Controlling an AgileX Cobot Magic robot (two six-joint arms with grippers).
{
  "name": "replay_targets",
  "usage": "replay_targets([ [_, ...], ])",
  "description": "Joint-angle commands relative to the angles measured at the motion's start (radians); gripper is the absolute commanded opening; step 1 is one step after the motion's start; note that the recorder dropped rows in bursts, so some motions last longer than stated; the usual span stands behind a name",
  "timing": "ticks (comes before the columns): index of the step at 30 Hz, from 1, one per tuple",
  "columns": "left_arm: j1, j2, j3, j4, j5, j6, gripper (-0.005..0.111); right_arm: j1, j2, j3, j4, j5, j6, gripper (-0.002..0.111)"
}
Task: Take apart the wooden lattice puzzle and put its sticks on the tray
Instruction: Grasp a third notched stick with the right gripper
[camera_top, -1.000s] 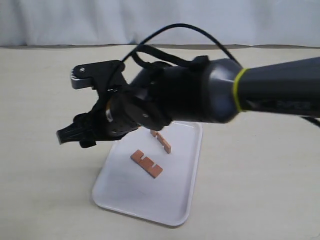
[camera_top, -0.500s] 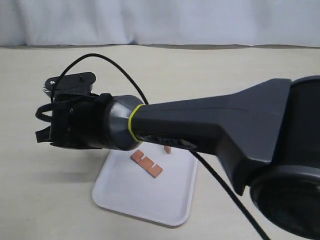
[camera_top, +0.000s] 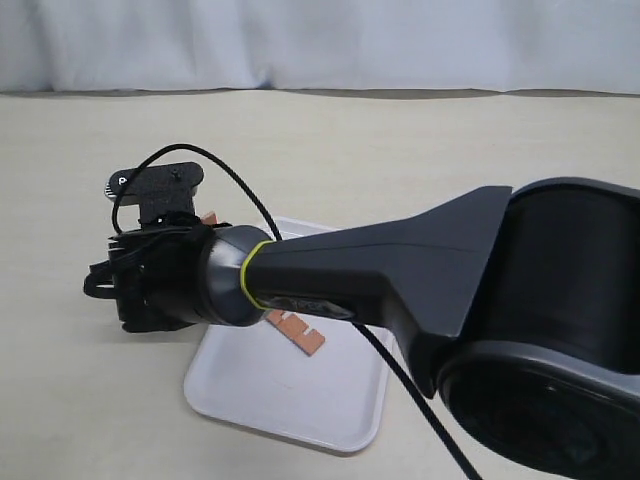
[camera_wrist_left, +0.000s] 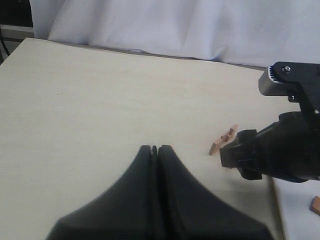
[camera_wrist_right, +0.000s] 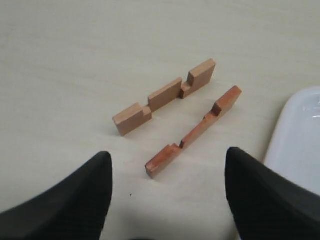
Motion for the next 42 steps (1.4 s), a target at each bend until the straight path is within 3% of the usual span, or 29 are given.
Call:
replay_targets([
  [1,-0.001,-0.001,0.002,0.001,-0.010,-0.002,0.000,-0.003,0.021,-0.004,-0.048,-0.005,0.044,0.061],
  [5,-0.001,-0.001,0.002,0.001,-0.010,-0.002,0.000,-0.003,0.028,-0.004,-0.071,-0.005,0.057,0.060],
  [12,-0.001,-0.001,0.002,0.001,-0.010,-0.002,0.000,-0.005,0.044,-0.004,-0.129,-0.005,0.127,0.043],
  [28,-0.001,-0.001,0.002,0.001,-0.010,-0.002,0.000,-0.005,0.060,-0.004,-0.142,0.007,0.228,0.042],
  [31,-0.001,-0.001,0.002,0.001,-0.010,-0.002,0.000,-0.005,0.062,-0.004,-0.155,0.040,0.228,0.032],
  [35,-0.001,-0.001,0.002,0.001,-0.010,-0.002,0.000,-0.003,0.062,-0.004,-0.160,0.054,0.193,0.005],
  [42,-0.001,-0.001,0.002,0.001,-0.010,-0.002,0.000,0.016,0.031,-0.004,-0.171,0.144,0.115,0.004],
])
